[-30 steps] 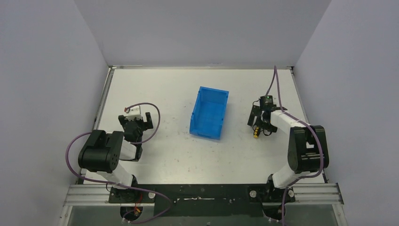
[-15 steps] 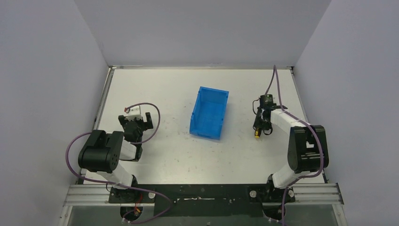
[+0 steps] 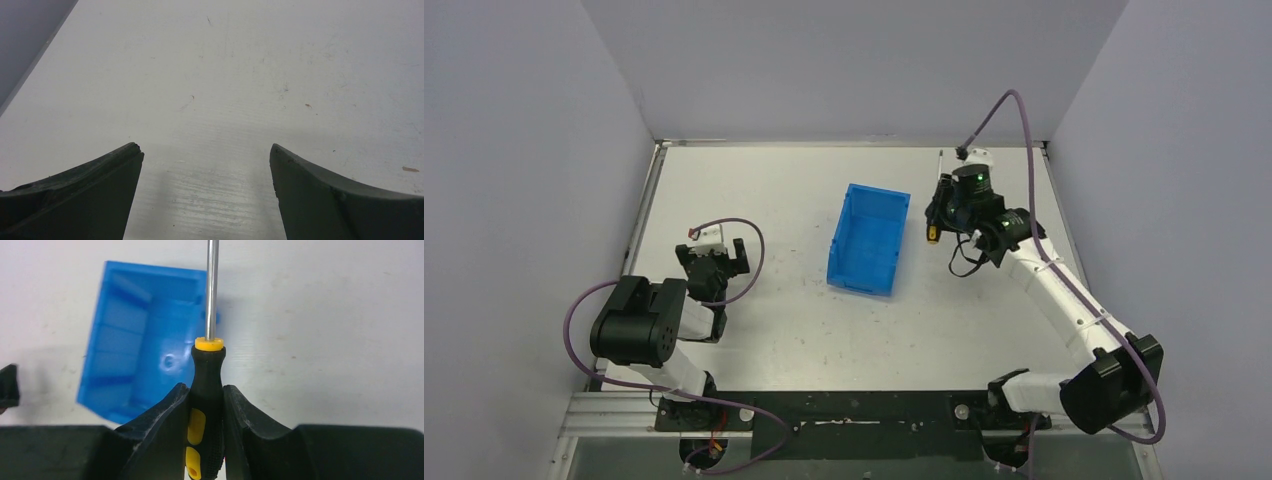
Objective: Put the screwdriver in the bin
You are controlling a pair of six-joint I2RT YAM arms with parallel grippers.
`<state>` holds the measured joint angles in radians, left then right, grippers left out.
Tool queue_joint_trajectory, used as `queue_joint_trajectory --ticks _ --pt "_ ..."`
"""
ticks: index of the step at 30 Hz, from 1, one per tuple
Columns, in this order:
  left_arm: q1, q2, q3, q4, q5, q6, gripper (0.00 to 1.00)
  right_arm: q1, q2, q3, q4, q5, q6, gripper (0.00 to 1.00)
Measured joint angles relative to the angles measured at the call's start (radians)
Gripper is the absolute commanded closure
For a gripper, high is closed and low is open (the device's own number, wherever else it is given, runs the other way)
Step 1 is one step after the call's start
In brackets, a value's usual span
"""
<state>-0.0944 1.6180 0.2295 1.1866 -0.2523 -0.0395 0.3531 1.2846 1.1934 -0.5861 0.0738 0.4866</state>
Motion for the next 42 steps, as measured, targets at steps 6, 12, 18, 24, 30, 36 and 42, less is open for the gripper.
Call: queue_joint_trajectory --ticks 6,12,18,24,30,36,42 --pt "0.000 0.000 0.000 0.000 0.000 0.000 0.03 0.226 0.060 0.039 0.050 -0.002 0.056 1.00" --pt "0.000 0.000 0.000 0.000 0.000 0.000 0.03 0.338 0.249 0.077 0.103 -0.017 0.076 1.00" --pt "0.000 0.000 0.000 0.000 0.000 0.000 0.03 0.367 0.399 0.079 0.114 -0.029 0.079 1.00" --pt "0.000 0.000 0.000 0.000 0.001 0.000 0.03 0.367 0.492 0.119 0.108 -0.006 0.071 1.00" --pt "0.000 0.000 0.000 0.000 0.000 0.000 0.03 0.367 0.573 0.139 0.107 0.032 0.069 1.00" --pt "0.000 0.000 0.000 0.000 0.000 0.000 0.03 0.366 0.642 0.164 0.107 0.061 0.068 0.87" --pt "0.000 0.000 0.000 0.000 0.000 0.000 0.03 0.366 0.660 0.178 0.102 0.078 0.069 0.54"
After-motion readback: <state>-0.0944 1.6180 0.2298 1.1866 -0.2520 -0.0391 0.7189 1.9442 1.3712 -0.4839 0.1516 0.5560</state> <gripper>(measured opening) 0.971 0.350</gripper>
